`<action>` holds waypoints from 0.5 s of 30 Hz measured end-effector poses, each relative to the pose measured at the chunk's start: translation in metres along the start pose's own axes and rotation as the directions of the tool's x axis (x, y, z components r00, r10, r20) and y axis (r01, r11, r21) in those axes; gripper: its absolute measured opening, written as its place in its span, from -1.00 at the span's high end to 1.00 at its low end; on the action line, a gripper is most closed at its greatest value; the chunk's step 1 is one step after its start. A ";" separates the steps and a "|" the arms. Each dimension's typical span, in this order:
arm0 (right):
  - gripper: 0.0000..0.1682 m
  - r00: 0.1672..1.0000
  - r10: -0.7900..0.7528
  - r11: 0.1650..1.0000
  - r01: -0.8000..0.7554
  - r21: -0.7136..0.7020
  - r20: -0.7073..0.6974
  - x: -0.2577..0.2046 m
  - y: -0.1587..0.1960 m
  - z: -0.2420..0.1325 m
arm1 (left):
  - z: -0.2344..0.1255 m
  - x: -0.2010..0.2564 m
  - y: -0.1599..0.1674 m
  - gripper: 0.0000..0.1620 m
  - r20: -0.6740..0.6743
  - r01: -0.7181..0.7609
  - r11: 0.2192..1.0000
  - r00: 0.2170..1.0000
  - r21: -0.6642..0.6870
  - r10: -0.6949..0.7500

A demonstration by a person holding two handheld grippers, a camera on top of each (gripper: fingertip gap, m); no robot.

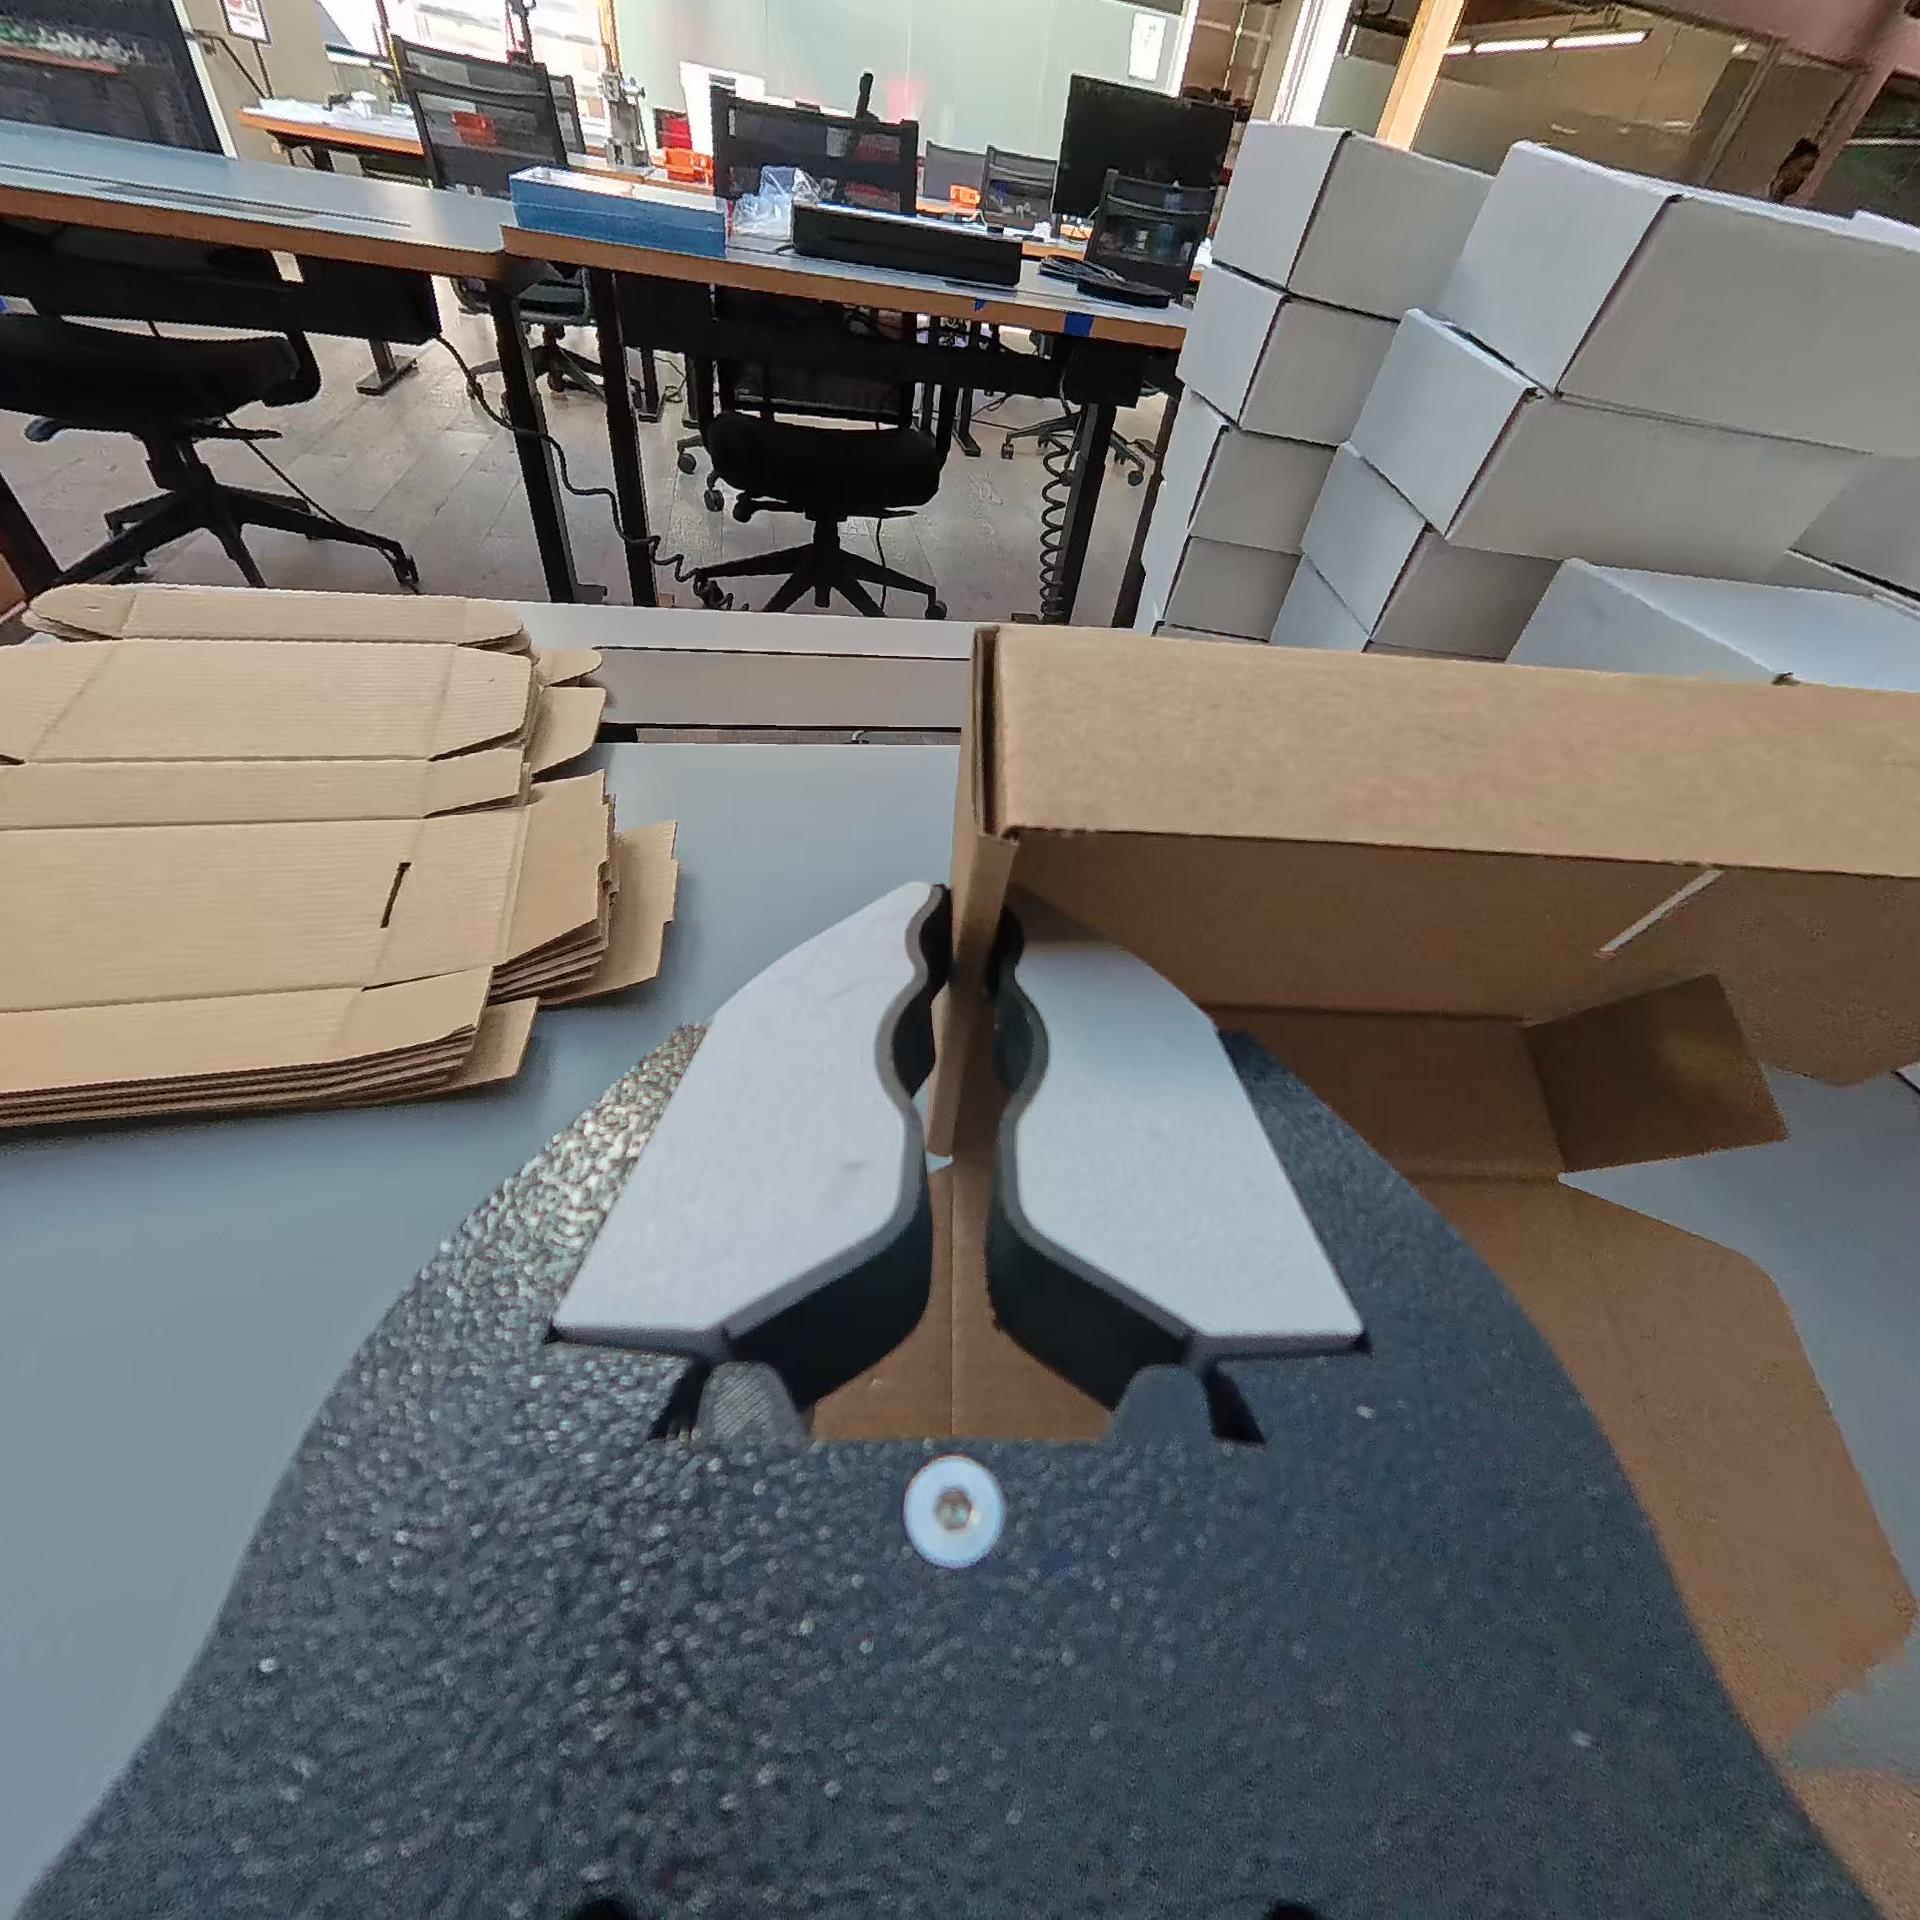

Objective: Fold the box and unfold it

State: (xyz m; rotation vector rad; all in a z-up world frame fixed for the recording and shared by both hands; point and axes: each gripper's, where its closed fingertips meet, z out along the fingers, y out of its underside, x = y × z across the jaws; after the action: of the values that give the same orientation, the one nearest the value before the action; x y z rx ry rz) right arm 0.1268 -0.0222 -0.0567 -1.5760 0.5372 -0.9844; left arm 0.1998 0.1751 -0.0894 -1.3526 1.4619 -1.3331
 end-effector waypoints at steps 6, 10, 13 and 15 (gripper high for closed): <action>0.80 0.979 0.200 0.979 -0.201 -0.022 -0.027 0.077 0.019 -0.008 | 0.000 0.009 0.007 0.93 -0.100 0.008 0.999 0.995 -0.039 -0.012; 0.82 0.964 0.193 0.981 -0.185 -0.060 0.186 0.060 0.023 0.009 | 0.002 0.020 0.010 0.93 -0.165 0.001 0.998 0.986 -0.067 -0.012; 0.71 0.934 0.171 0.984 -0.150 -0.091 0.312 0.040 0.026 0.020 | 0.004 0.026 0.013 0.93 -0.194 0.000 0.996 0.981 -0.086 -0.017; 0.67 0.916 0.142 0.989 -0.112 -0.101 0.375 0.026 0.025 0.023 | 0.005 0.026 0.013 0.93 -0.192 -0.010 0.996 0.981 -0.086 -0.006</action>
State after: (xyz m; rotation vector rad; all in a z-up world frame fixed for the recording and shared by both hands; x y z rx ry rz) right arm 0.1640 -0.0351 -0.0727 -1.7257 0.4008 -0.5419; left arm 0.1968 0.1475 -0.0993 -1.3053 1.6670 -1.4468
